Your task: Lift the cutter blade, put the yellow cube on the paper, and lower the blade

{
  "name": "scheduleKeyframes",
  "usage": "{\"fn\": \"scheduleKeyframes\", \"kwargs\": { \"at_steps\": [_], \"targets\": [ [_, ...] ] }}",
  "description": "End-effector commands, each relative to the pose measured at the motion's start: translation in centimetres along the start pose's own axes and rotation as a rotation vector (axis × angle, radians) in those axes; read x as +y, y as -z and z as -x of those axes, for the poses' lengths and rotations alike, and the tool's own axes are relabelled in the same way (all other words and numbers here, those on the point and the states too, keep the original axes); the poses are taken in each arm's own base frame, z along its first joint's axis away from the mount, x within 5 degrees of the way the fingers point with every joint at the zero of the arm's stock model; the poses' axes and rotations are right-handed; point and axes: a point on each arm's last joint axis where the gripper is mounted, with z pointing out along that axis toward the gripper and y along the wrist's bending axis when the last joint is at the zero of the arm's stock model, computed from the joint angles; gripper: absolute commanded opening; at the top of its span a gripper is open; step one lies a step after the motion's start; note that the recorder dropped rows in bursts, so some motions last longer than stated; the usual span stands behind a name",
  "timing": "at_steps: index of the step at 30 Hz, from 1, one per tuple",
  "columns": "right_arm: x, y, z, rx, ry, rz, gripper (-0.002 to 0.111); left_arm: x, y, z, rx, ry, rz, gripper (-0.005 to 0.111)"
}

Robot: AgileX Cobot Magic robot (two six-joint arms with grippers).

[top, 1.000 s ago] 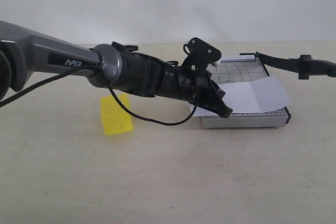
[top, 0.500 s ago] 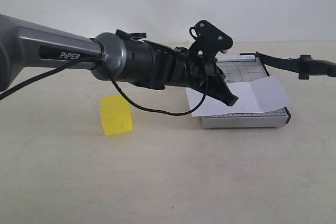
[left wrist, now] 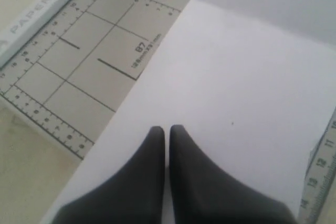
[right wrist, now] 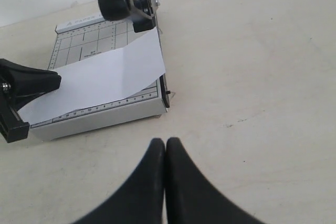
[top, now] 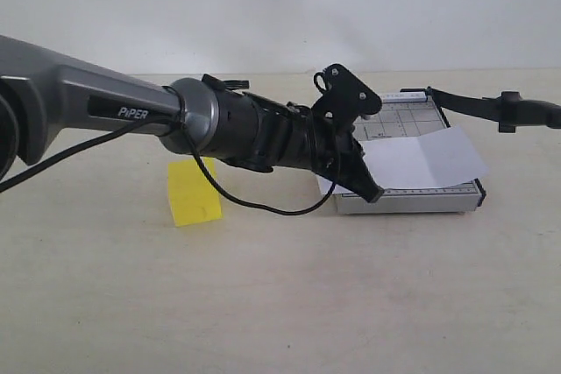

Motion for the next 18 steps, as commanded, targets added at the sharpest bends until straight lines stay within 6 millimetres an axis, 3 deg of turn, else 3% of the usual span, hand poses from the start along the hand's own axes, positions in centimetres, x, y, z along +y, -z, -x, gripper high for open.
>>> {"fn": "scheduleKeyframes", "kwargs": {
  "at_steps": [1, 9, 18],
  "targets": [
    [-0.1, 0.0, 0.0, -0.004, -0.006, -0.006, 0.0, -0.6, -0.3, -0.1, -0.025, 0.016, -0.034, 0.004],
    [-0.1, 0.0, 0.0, -0.004, -0.006, -0.006, 0.0, -0.8, -0.4, 0.1, -0.046, 0.016, -0.05, 0.004],
    [-0.1, 0.0, 0.0, -0.004, -0.006, -0.006, 0.0, -0.9, -2.1, 0.1, -0.06, 0.037, -0.045, 0.004]
  ]
}}
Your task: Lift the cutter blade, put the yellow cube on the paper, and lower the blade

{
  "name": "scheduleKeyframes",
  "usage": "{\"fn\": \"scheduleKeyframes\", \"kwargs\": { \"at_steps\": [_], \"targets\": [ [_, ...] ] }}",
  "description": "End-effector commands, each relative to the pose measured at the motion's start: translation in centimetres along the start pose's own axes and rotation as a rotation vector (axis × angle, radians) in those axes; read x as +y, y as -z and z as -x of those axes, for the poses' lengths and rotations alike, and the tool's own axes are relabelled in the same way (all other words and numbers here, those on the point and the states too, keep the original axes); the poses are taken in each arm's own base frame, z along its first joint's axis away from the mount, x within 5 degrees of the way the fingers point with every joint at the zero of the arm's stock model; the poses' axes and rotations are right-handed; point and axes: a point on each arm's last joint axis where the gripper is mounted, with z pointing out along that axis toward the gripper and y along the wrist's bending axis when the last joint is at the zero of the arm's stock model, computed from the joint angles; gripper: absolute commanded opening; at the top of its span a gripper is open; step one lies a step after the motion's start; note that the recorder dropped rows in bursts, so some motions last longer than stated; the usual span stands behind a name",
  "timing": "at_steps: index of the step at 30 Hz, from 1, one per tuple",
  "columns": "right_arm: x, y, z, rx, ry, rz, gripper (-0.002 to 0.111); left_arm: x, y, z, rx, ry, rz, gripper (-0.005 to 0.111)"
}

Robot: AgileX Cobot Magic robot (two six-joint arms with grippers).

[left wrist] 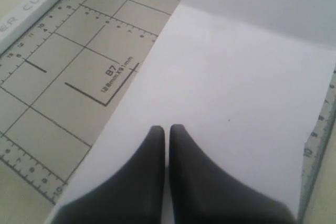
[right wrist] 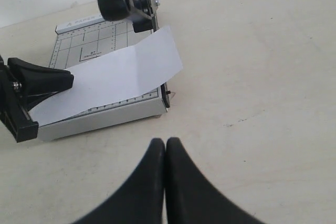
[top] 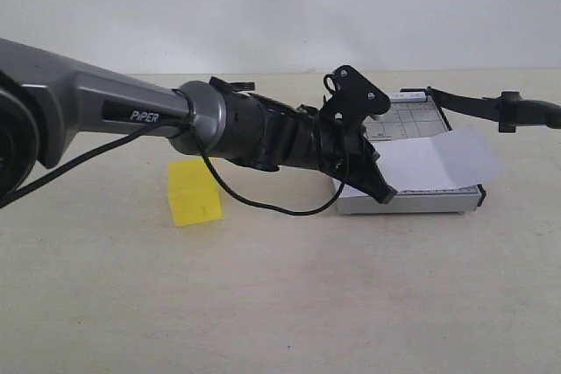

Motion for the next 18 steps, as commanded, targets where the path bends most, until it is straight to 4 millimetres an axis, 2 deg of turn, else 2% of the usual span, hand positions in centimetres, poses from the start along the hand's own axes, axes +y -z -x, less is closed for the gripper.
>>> {"fn": "scheduleKeyframes", "kwargs": {
  "at_steps": [1, 12, 18],
  "targets": [
    [-0.1, 0.0, 0.0, -0.003, -0.002, -0.005, 0.0, -0.3, -1.0, -0.4, 0.01, 0.031, 0.0, 0.004],
    [-0.1, 0.0, 0.0, -0.003, -0.007, -0.005, 0.0, 1.1, -0.7, 0.8, -0.022, 0.029, 0.042, 0.004],
    [-0.1, 0.0, 0.0, -0.003, -0.007, -0.005, 0.0, 2.6, 1.0, 2.3, -0.058, 0.015, 0.079, 0.004]
  ]
}}
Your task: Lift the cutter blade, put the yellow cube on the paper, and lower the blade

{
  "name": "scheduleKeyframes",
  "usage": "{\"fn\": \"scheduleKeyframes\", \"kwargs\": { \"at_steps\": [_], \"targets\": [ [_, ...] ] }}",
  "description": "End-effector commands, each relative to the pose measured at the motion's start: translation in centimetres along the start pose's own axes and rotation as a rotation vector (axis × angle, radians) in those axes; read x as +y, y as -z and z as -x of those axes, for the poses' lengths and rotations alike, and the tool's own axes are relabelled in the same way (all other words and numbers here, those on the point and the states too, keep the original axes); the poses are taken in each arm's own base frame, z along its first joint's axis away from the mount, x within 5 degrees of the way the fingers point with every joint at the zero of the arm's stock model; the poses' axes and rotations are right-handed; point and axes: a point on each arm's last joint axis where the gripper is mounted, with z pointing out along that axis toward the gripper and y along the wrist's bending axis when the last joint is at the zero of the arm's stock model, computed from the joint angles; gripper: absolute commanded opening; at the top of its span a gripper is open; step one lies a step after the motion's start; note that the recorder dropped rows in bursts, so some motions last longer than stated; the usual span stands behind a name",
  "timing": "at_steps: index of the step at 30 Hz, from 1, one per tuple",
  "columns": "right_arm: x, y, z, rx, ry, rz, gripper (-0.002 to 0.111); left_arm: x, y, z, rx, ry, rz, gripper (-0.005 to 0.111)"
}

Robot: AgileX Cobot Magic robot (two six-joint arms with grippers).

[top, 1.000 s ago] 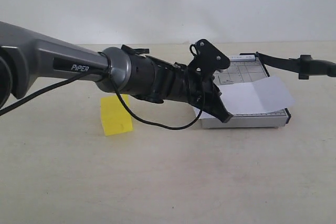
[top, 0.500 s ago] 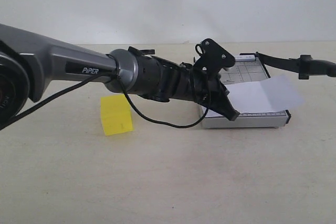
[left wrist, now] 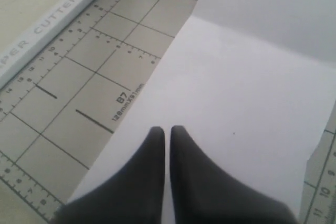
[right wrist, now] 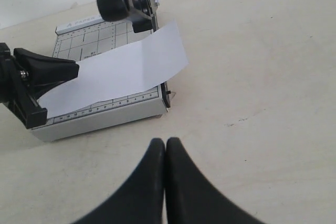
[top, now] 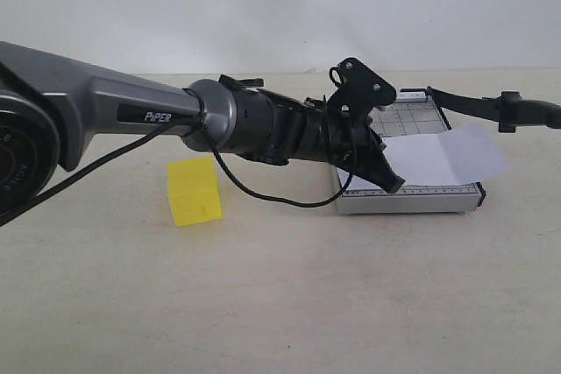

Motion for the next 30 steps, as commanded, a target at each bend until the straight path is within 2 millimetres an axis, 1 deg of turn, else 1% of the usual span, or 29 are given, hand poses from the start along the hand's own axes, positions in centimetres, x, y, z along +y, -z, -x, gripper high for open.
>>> {"fn": "scheduleKeyframes", "kwargs": {
  "at_steps": [1, 5, 8, 12, 15, 17, 18, 20, 21, 24, 25, 27, 28, 30],
  "targets": [
    [-0.1, 0.0, 0.0, -0.003, 0.003, -0.005, 0.0, 1.8, 1.9, 1.9, -0.036, 0.001, 0.048, 0.004],
    [-0.1, 0.0, 0.0, -0.003, -0.003, -0.005, 0.0, 2.5, 4.0, 2.0, 0.01, 0.002, 0.089, 0.004],
    [-0.1, 0.0, 0.0, -0.005, -0.004, -0.007, 0.0, 2.9, 6.1, 1.4, 0.084, -0.035, 0.123, 0.004],
    [-0.1, 0.0, 0.0, -0.006, -0.011, -0.007, 0.0, 3.2, 10.3, 0.2, 0.171, -0.07, 0.155, 0.004],
    [-0.1, 0.0, 0.0, -0.008, -0.016, -0.009, 0.0, 3.2, 13.9, -1.3, 0.213, -0.049, 0.165, 0.004],
    [-0.1, 0.0, 0.0, -0.008, -0.018, -0.009, 0.0, 3.6, 16.4, -2.2, 0.249, -0.006, 0.2, 0.005],
    [-0.1, 0.0, 0.0, -0.008, -0.02, -0.009, 0.0, 4.0, 17.5, -2.4, 0.257, 0.013, 0.223, 0.008],
    [-0.1, 0.0, 0.0, -0.008, -0.031, -0.009, 0.0, 4.5, 19.5, -2.7, 0.263, 0.047, 0.257, 0.017],
    [-0.1, 0.0, 0.0, -0.008, -0.042, -0.009, 0.0, 4.7, 20.1, -2.7, 0.263, 0.051, 0.27, 0.023],
    [-0.1, 0.0, 0.0, -0.008, -0.056, -0.009, 0.0, 5.2, 21.5, -2.9, 0.306, 0.12, 0.337, 0.049],
    [-0.1, 0.0, 0.0, -0.006, -0.056, -0.007, 0.0, 5.5, 21.9, -3.5, 0.356, 0.197, 0.391, 0.06],
    [0.0, 0.0, -0.1, 0.003, -0.057, 0.003, 0.0, 5.8, 22.5, -4.4, 0.444, 0.292, 0.478, 0.075],
    [0.1, 0.0, -0.2, 0.012, -0.062, 0.014, 0.0, 5.8, 22.8, -5.0, 0.493, 0.318, 0.514, 0.08],
    [0.2, 0.0, -0.3, 0.025, -0.065, 0.028, 0.0, 5.7, 23.1, -5.5, 0.547, 0.322, 0.543, 0.081]
  ]
}}
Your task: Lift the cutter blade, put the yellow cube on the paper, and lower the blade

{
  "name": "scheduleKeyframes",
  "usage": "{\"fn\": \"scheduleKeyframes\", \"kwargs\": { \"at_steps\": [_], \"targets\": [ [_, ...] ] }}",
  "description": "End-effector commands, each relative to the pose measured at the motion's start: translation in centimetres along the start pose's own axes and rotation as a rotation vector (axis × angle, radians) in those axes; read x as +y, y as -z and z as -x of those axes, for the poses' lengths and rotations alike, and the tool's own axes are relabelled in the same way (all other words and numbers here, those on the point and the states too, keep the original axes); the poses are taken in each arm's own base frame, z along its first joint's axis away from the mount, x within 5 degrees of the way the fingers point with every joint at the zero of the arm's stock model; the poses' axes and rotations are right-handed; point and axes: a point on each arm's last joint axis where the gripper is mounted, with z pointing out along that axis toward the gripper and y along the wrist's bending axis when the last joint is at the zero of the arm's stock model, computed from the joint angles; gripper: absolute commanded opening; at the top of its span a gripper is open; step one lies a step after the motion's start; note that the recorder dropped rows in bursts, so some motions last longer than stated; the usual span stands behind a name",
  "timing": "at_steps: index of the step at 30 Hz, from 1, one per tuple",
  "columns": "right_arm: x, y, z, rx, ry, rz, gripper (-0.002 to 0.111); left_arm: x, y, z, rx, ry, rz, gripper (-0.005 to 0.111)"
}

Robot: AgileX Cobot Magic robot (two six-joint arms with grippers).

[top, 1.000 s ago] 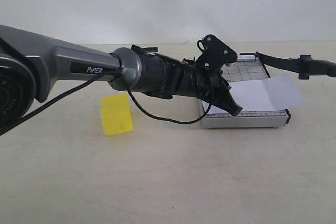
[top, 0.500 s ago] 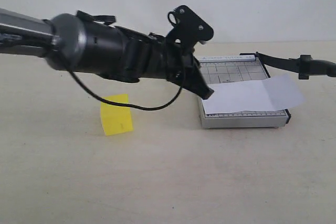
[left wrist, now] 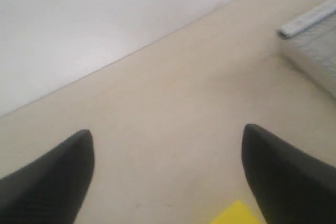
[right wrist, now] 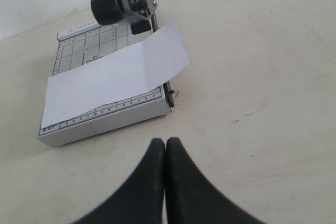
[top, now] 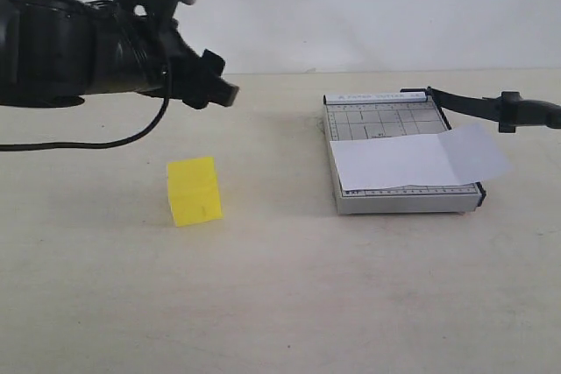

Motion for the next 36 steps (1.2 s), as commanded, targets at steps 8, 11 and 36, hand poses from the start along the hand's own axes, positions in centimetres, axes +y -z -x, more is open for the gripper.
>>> {"fn": "scheduleKeyframes", "kwargs": {
  "at_steps": [8, 11, 36],
  "targets": [
    [0.4, 0.0, -0.5, 0.046, -0.004, 0.047, 0.0, -1.9, 0.2, -3.6, 0.184, 0.144, 0.042, 0.08],
    [0.4, 0.0, -0.5, 0.048, -0.004, 0.049, 0.0, -2.9, 0.3, -4.1, 0.184, 0.206, 0.01, 0.08],
    [0.9, 0.1, -0.8, 0.08, 0.01, 0.094, 0.0, -5.7, 0.8, -2.1, 0.027, 0.493, -0.238, 0.08]
  ]
}}
